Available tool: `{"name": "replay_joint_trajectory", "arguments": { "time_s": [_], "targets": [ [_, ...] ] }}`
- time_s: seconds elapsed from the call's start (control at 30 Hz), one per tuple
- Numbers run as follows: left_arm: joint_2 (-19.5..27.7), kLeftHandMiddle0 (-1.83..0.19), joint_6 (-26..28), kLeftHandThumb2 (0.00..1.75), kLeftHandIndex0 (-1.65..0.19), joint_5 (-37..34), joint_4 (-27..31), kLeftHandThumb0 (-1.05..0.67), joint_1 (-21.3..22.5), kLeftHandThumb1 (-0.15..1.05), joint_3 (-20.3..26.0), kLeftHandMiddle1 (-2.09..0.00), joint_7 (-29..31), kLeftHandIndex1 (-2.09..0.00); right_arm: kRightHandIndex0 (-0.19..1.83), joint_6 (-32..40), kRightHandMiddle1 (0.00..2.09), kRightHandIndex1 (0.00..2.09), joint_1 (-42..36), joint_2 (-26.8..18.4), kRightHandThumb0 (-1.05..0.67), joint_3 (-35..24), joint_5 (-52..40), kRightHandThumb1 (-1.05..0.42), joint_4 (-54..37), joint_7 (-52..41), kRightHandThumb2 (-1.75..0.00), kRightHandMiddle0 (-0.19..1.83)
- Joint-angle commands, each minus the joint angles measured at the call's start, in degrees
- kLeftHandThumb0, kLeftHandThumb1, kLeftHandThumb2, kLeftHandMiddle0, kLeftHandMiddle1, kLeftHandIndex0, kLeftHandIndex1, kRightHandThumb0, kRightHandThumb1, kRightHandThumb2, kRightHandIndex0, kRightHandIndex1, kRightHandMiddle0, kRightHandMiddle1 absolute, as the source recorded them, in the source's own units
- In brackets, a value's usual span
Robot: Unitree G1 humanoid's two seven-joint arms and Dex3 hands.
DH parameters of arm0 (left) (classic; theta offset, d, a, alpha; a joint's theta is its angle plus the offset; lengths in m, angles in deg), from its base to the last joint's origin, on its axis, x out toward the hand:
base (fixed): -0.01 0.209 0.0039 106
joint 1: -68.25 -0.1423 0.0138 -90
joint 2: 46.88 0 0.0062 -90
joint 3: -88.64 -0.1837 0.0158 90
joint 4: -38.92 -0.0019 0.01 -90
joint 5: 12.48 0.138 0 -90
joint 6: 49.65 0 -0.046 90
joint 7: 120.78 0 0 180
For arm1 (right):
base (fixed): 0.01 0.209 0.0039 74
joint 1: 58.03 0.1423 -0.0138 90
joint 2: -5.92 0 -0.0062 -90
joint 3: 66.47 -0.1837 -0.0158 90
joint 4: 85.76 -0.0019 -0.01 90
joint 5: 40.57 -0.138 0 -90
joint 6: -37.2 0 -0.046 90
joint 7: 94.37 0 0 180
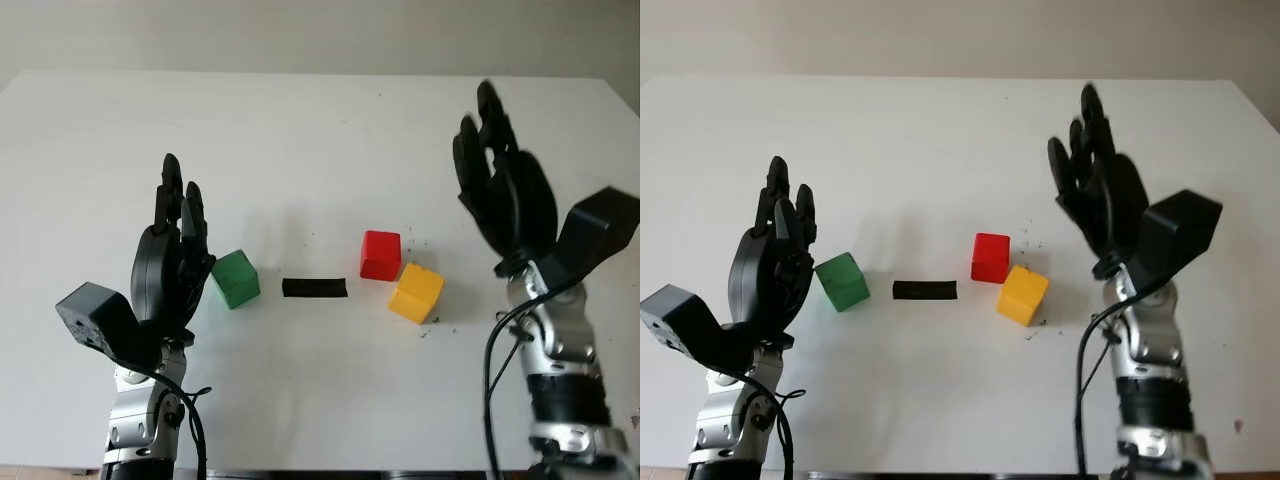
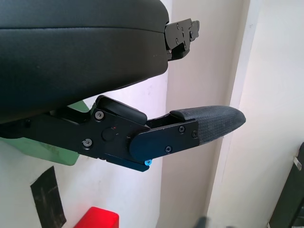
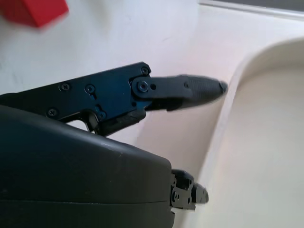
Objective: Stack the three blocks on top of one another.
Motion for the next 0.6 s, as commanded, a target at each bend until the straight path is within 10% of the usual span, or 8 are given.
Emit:
{"name": "replay_joint_trajectory", "arguments": {
  "time_s": [0.0, 0.57],
  "targets": [
    [0.48, 0.19, -0.85, 0.65, 0.19, 0.46, -0.23, -0.76, 0.56, 1.05, -0.15, 0.00, 0.18, 0.00, 0.04, -3.93, 0.16, 0.12, 6.36, -5.19, -0.57, 2.10, 4.17, -0.91, 4.43, -1.95, -0.10, 0.10],
    [-0.05, 0.19, -0.90, 0.64, 0.19, 0.77, -0.33, -0.77, 0.29, 1.05, -0.28, 0.00, -0.36, 0.00, 0.57, -47.59, 0.33, 0.27, 28.39, -23.45, -0.42, 25.26, 50.92, -0.80, 22.78, 14.98, -0.05, 0.45]
  ]
}}
